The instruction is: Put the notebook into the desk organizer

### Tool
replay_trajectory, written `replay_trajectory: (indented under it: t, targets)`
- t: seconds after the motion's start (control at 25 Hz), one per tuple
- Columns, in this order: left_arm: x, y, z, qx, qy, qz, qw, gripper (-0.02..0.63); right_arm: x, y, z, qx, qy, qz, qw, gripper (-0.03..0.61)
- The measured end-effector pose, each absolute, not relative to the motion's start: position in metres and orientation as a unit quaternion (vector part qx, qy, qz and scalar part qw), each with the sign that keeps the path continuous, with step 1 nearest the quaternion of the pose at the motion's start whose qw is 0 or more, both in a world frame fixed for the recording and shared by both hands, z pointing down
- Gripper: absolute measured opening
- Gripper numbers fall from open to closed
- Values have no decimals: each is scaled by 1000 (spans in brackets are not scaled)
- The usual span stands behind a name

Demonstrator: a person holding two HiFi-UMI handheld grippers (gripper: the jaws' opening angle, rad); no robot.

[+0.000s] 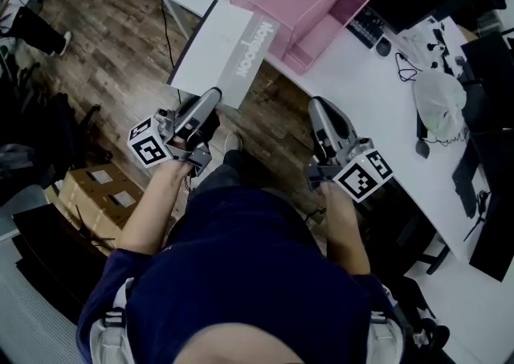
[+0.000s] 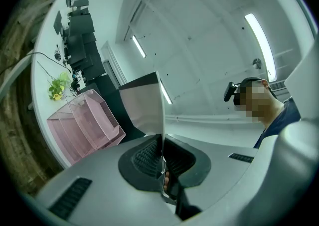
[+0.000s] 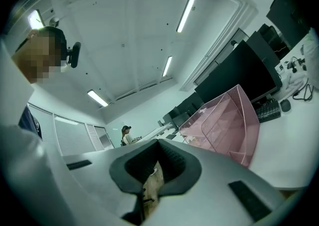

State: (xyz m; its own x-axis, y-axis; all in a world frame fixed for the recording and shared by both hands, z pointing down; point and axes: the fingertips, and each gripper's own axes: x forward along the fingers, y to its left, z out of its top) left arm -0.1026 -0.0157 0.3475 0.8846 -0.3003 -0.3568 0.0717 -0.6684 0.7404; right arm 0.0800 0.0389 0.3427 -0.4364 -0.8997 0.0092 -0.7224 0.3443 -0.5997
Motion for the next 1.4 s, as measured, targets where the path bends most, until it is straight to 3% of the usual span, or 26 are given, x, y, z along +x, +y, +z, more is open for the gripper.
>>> replay_trajectory:
  t: [0.68,1.4]
  targets:
    - [-115,-152,346,883,-25,-226,412,35,56,-92,339,-529,789,-270,153,3]
    - [-97,-190,337,887,-7,-225,404,35,63,-137,325,-534,791,-257,149,3]
